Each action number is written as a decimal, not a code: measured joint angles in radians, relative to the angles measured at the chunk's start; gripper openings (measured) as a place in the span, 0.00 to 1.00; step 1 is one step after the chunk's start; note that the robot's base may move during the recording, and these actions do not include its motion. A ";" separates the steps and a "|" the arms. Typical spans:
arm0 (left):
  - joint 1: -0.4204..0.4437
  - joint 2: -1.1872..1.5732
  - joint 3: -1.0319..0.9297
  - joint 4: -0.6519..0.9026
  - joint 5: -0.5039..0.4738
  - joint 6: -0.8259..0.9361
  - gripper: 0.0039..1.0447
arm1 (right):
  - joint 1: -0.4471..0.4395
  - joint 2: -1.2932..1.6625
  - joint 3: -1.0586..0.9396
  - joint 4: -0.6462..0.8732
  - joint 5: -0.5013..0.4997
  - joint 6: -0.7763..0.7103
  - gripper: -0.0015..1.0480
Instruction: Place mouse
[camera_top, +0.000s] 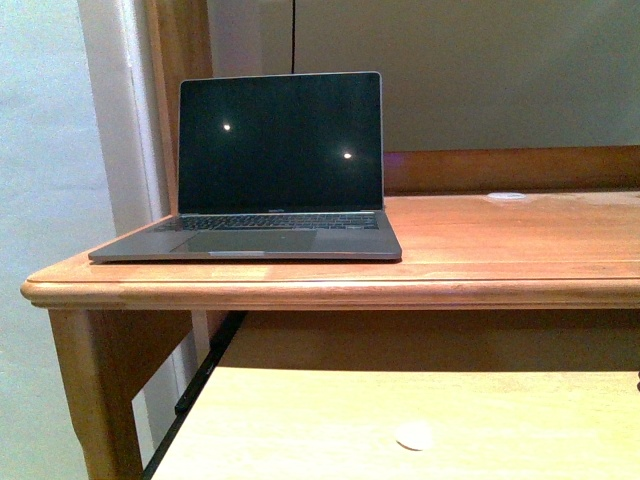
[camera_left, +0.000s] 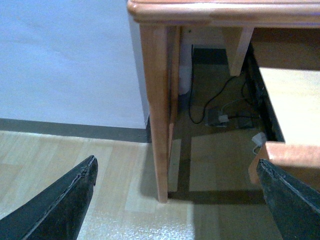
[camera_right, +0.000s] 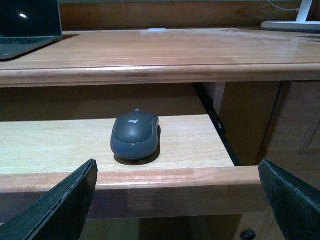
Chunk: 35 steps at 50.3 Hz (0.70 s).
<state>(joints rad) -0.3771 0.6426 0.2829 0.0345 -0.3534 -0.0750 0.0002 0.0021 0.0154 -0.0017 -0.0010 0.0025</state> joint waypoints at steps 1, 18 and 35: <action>-0.019 -0.032 -0.014 -0.023 -0.024 -0.003 0.93 | 0.000 0.000 0.000 0.000 0.000 0.000 0.93; -0.170 -0.435 -0.271 0.100 -0.159 -0.011 0.71 | -0.014 0.130 0.067 -0.145 -0.107 0.029 0.93; 0.097 -0.594 -0.272 0.008 0.087 0.057 0.17 | 0.185 0.708 0.304 0.249 -0.005 0.034 0.93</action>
<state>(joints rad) -0.2806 0.0483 0.0113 0.0425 -0.2668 -0.0177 0.1848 0.7097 0.3195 0.2470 -0.0063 0.0364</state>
